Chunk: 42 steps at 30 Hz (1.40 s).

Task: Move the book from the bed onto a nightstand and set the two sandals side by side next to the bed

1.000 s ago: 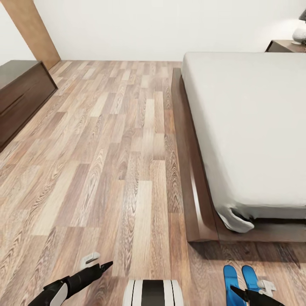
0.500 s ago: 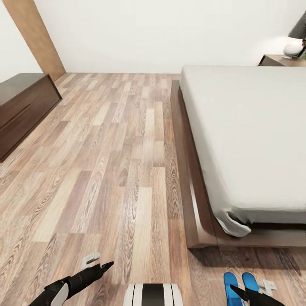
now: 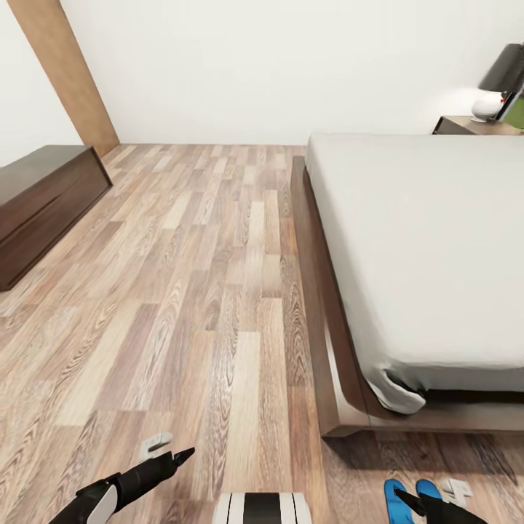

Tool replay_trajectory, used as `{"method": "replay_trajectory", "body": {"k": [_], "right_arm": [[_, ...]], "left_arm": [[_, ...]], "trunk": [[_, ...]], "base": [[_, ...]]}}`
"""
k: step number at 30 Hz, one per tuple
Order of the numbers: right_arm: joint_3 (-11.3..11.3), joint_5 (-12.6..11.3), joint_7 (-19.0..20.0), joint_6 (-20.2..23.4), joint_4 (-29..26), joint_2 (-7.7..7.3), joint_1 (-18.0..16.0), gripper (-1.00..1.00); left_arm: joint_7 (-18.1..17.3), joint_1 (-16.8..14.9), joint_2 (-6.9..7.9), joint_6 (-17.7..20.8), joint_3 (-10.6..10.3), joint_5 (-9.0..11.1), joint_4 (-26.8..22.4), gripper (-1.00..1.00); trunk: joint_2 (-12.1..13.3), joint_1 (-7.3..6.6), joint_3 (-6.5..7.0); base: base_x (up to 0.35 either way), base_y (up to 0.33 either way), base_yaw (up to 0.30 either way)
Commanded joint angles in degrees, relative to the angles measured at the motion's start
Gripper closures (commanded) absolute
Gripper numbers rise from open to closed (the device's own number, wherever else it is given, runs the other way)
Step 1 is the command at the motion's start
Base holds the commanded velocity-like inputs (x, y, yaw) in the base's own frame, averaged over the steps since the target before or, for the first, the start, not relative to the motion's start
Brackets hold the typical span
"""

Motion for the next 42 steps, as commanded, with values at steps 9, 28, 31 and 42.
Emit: {"method": "replay_trajectory", "body": {"k": [9,28,31,42], "right_arm": [[-0.11,-0.21,0.25,0.33,0.04,0.28,-0.02,-1.0],[-0.11,-0.14,0.25,0.33,0.04,0.29,-0.02,-1.0],[-0.11,-0.14,0.25,0.33,0.04,0.31,-0.02,-1.0],[-0.11,-0.13,0.25,0.33,0.04,0.33,-0.02,-1.0]], "left_arm": [[-0.2,-0.03,0.05,0.63,0.16,0.42,0.0,-1.0],[-0.14,-0.01,0.08,0.61,-0.19,0.42,-0.01,-1.0],[-0.14,-0.01,0.08,0.59,-0.19,0.42,0.0,-1.0],[-0.14,-0.02,0.01,0.63,-0.19,0.42,0.0,-1.0]], "trunk": [[0.11,-0.24,1.96],[0.36,-0.73,6.17],[0.4,-0.81,6.84],[0.55,-1.09,9.27]], "base": [[0.0,0.0,0.0],[0.0,0.0,0.0],[0.0,0.0,0.0],[0.0,0.0,0.0]]}}
